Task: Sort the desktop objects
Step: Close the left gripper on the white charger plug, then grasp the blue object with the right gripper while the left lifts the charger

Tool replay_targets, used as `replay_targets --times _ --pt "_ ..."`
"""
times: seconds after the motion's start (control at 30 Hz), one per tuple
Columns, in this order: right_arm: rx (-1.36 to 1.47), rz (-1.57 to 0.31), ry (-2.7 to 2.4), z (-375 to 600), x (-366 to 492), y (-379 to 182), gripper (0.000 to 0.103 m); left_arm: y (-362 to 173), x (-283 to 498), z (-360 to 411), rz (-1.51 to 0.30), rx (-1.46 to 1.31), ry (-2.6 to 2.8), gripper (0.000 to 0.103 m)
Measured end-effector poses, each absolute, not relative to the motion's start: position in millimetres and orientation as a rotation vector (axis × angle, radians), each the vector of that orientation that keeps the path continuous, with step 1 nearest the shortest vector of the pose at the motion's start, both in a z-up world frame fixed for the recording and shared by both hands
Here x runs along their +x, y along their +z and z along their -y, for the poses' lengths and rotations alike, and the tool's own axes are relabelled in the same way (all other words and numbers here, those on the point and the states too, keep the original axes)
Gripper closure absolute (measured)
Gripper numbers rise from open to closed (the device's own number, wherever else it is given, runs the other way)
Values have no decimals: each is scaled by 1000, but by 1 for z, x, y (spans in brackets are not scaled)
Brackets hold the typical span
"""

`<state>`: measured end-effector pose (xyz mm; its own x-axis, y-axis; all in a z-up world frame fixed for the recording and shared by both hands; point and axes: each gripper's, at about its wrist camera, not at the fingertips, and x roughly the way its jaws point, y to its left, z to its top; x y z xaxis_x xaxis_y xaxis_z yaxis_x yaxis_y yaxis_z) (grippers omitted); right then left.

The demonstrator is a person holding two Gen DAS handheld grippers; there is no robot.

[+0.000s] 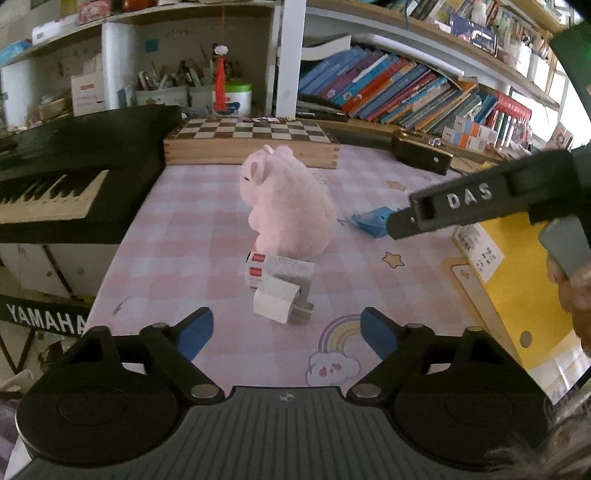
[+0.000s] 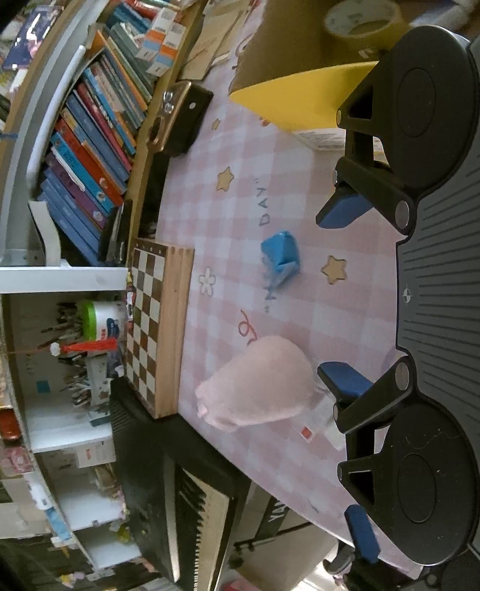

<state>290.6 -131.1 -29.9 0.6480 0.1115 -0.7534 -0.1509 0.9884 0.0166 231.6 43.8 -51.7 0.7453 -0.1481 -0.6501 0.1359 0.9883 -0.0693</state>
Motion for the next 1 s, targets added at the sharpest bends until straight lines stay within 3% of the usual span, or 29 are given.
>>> replay_targets --times 0.23,0.6,0.93,1.0 --pt "-67 -901 150 129 325 -44 22 -67 266 -36 -736 43 -175 29" --pt "-166 -960 154 125 358 -68 22 -83 288 -39 -778 82 -221 61" --pt "-136 -991 123 136 386 -80 23 -69 275 -59 -759 -86 -202 61" --pt "-132 -997 120 138 391 -83 32 -65 271 -62 -753 -115 -196 61"
